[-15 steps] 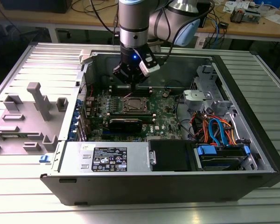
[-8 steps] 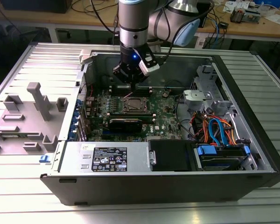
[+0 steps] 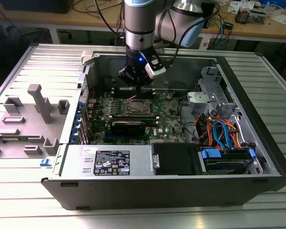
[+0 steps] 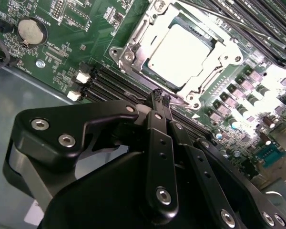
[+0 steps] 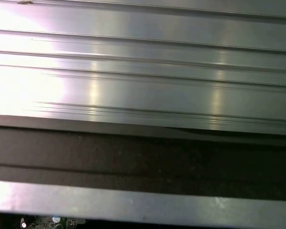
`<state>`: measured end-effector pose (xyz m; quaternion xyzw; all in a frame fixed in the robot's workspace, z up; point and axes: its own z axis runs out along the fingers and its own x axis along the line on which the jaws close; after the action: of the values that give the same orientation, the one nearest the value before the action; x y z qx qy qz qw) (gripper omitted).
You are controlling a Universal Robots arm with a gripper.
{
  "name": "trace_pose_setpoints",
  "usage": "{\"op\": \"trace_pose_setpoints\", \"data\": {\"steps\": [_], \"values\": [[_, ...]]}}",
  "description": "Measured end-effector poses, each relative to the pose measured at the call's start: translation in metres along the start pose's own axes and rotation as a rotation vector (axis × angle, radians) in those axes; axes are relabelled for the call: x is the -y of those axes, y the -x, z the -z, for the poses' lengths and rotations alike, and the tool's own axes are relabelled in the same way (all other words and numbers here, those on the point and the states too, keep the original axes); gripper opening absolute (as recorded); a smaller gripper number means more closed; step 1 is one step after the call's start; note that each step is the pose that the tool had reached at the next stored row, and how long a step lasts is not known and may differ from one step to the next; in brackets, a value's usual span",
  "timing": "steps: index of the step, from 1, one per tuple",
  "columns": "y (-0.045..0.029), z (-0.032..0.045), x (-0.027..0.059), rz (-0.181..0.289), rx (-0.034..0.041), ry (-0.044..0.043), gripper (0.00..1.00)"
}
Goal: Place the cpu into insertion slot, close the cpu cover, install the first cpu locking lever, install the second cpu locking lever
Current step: 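Install the first cpu locking lever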
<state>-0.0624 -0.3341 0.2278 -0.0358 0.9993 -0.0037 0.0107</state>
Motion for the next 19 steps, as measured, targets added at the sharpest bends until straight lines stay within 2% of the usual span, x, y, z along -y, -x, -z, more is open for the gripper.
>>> {"op": "trace_pose_setpoints", "data": {"steps": [19], "values": [[0.0119, -0.0164, -0.0021, -0.021, -0.0002, -0.0006, 0.11]]}}
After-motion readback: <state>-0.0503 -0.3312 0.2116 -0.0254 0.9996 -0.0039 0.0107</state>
